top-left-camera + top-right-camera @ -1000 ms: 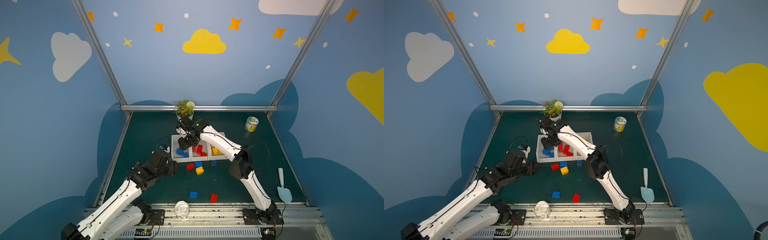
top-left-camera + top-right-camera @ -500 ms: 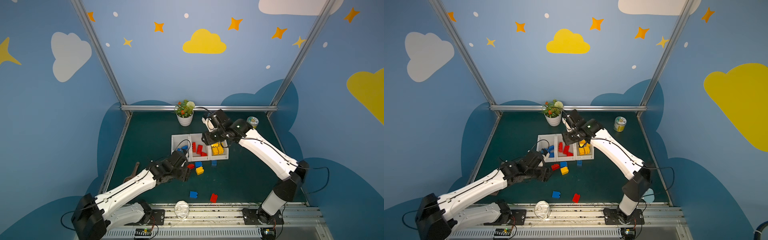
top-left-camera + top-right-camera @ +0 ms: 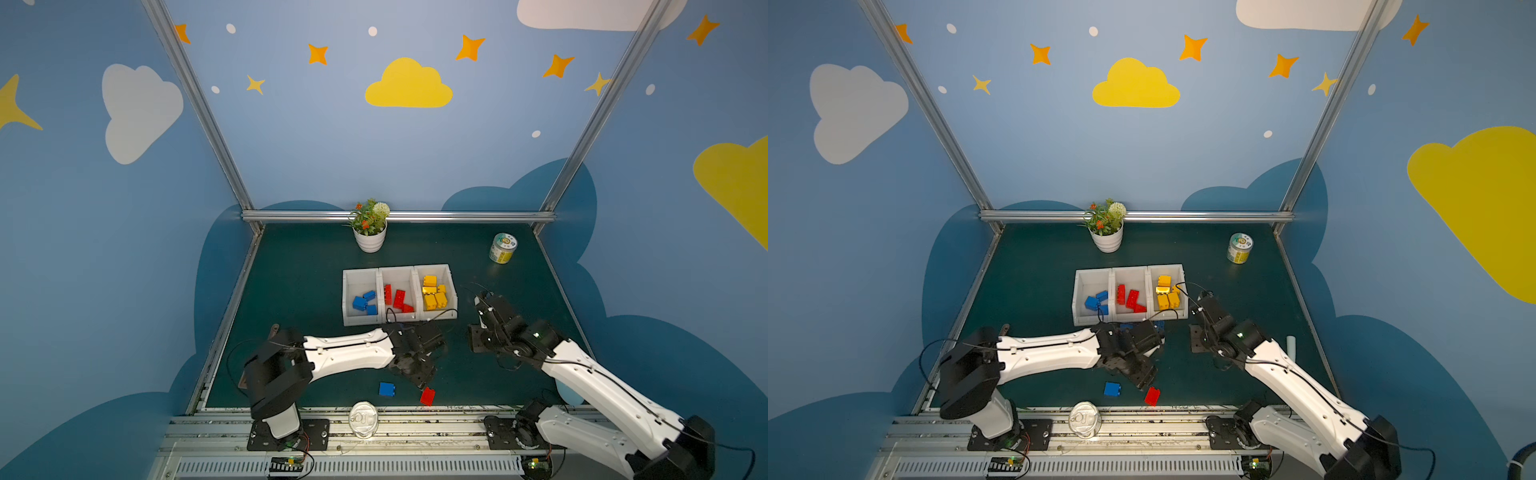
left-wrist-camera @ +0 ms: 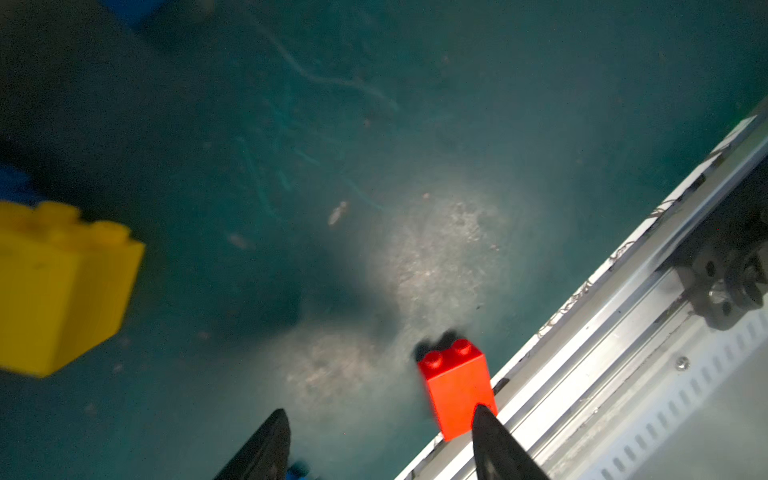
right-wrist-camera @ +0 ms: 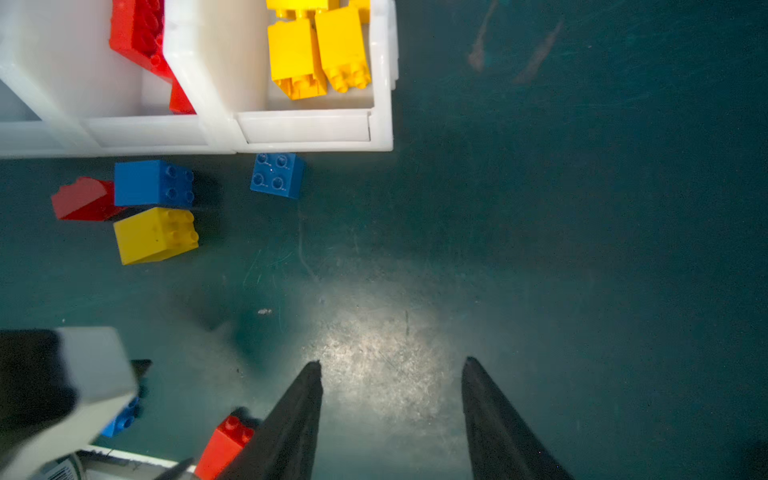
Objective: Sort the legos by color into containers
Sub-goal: 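Grasp a red brick near the table edge with the left gripper while the right withdraws, then carry the red brick into the middle compartment and open the left gripper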
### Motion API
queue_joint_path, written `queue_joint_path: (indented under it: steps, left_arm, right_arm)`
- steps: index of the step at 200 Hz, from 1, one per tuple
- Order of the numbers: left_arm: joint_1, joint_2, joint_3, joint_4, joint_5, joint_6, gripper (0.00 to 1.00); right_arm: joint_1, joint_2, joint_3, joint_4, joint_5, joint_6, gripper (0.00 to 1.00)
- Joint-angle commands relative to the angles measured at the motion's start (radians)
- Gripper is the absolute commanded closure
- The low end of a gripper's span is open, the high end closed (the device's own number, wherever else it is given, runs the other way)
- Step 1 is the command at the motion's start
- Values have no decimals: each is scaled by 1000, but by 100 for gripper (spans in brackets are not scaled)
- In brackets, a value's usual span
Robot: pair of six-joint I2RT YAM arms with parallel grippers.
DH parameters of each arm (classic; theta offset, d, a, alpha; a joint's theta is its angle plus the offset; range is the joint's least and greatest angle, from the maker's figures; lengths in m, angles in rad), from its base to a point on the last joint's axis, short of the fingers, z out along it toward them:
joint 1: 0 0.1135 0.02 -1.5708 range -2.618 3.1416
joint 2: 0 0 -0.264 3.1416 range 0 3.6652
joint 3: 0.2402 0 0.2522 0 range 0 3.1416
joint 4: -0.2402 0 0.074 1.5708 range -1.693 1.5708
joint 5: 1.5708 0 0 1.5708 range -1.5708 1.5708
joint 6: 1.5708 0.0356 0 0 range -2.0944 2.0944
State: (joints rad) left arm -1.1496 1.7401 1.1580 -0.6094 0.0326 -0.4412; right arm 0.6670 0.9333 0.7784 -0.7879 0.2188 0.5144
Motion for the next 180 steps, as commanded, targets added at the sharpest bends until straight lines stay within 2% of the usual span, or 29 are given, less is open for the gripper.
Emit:
queue_joint_path:
  steps: [1, 56, 114, 180]
  left_arm:
    - [-35, 66, 53, -90, 54, -12, 30]
    - [-79, 201, 172, -188, 55, -30, 32]
    - [-90, 251, 206, -208, 58, -30, 55]
    - [-90, 254, 210, -208, 47, -13, 63]
  right_arm:
    - [-16, -73, -42, 33, 41, 27, 45]
    - [-46, -144, -96, 19, 8, 23, 44]
    - [-66, -154, -100, 36, -8, 20, 44]
    - [-85, -158, -100, 36, -25, 26, 45]
